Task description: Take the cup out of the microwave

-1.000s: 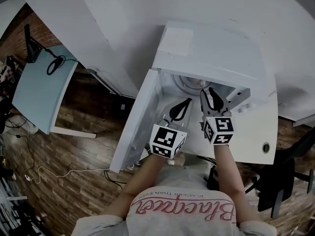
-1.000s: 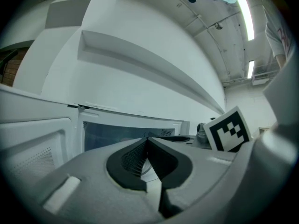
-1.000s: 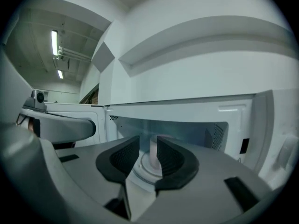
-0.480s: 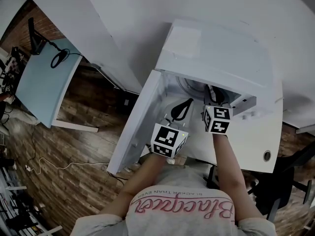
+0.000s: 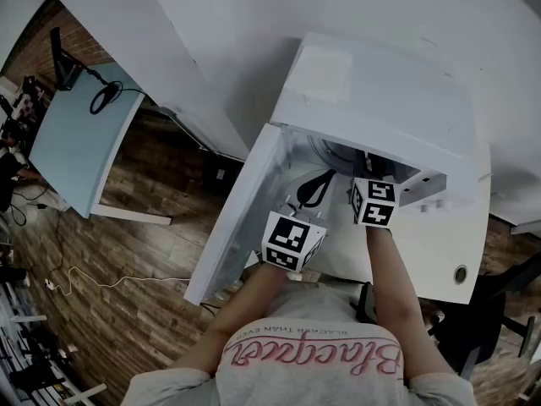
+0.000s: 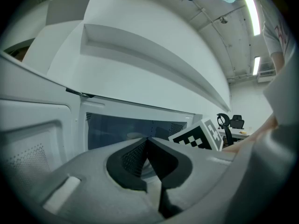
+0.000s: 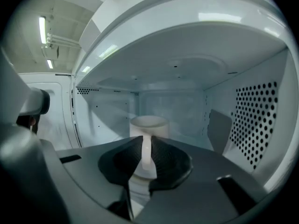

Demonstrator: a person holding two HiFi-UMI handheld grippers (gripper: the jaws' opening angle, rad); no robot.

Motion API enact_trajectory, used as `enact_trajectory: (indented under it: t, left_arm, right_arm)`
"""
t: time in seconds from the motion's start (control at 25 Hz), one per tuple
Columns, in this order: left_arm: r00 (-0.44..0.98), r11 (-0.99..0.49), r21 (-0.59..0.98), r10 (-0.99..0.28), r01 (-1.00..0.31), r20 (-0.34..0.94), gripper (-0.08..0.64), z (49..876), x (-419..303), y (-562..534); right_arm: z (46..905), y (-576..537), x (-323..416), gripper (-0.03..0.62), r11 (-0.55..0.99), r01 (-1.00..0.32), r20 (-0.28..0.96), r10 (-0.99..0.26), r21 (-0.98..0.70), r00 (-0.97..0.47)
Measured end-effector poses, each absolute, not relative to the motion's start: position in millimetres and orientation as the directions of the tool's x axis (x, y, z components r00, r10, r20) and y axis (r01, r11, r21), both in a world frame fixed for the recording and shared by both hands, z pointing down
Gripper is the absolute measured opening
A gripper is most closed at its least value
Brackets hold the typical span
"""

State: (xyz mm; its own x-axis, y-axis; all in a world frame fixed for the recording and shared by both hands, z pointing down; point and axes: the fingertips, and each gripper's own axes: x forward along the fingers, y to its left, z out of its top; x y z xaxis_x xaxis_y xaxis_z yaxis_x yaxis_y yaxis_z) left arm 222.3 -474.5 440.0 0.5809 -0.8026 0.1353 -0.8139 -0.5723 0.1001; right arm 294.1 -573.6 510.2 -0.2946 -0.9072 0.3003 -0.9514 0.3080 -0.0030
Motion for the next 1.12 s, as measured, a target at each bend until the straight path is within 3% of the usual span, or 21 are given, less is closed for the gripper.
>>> enact_trajectory:
  t: [1.12]
  left_arm:
    - [0.607, -0.598, 0.102, -0.784, -0.795, 0.13, 0.005, 438.3, 219.7, -468.9]
  right_arm:
    - [495.7, -550.2, 293.3, 0.054, 0.315, -0.949, 0.268, -0.912, -0.025, -0.31]
